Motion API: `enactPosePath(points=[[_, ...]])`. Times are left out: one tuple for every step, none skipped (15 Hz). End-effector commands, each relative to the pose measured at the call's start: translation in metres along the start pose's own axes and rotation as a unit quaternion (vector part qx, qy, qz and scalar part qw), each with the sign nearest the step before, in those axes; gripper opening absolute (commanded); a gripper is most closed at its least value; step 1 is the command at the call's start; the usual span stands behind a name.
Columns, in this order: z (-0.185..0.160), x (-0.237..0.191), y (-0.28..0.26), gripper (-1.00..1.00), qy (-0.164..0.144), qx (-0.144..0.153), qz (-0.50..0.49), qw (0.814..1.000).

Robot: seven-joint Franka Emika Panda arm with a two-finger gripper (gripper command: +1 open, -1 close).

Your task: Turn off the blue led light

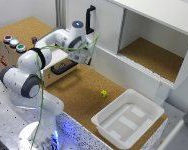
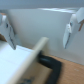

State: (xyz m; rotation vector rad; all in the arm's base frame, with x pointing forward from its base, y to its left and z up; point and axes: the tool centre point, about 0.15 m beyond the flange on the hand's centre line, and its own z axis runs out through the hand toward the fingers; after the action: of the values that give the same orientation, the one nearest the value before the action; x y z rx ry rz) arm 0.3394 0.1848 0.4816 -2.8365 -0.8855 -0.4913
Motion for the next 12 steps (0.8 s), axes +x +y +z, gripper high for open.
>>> enactPosePath(points=[[-0.024, 0.037, -0.146, 1.00, -0.043, 0.010, -0.176, 0.983], [-0.029, 0.041, -0.170, 1.00, -0.036, 0.019, -0.207, 0.977], [-0.031, 0.046, -0.186, 1.00, -0.040, 0.037, -0.224, 0.973], [-0.033, 0.050, -0.206, 1.00, -0.040, 0.053, -0.247, 0.967], [-0.034, 0.052, -0.226, 1.00, -0.042, 0.061, -0.275, 0.958], [-0.033, 0.055, -0.246, 1.00, -0.053, 0.076, -0.303, 0.949], [-0.031, 0.055, -0.267, 1.00, -0.064, 0.094, -0.331, 0.937], [-0.030, 0.056, -0.285, 1.00, -0.064, 0.103, -0.352, 0.928], [-0.029, 0.060, -0.301, 1.00, -0.066, 0.116, -0.368, 0.920], [-0.026, 0.063, -0.313, 1.00, -0.069, 0.122, -0.377, 0.916], [-0.023, 0.065, -0.328, 1.00, -0.074, 0.129, -0.393, 0.908], [-0.017, 0.066, -0.341, 1.00, -0.081, 0.132, -0.411, 0.898]])
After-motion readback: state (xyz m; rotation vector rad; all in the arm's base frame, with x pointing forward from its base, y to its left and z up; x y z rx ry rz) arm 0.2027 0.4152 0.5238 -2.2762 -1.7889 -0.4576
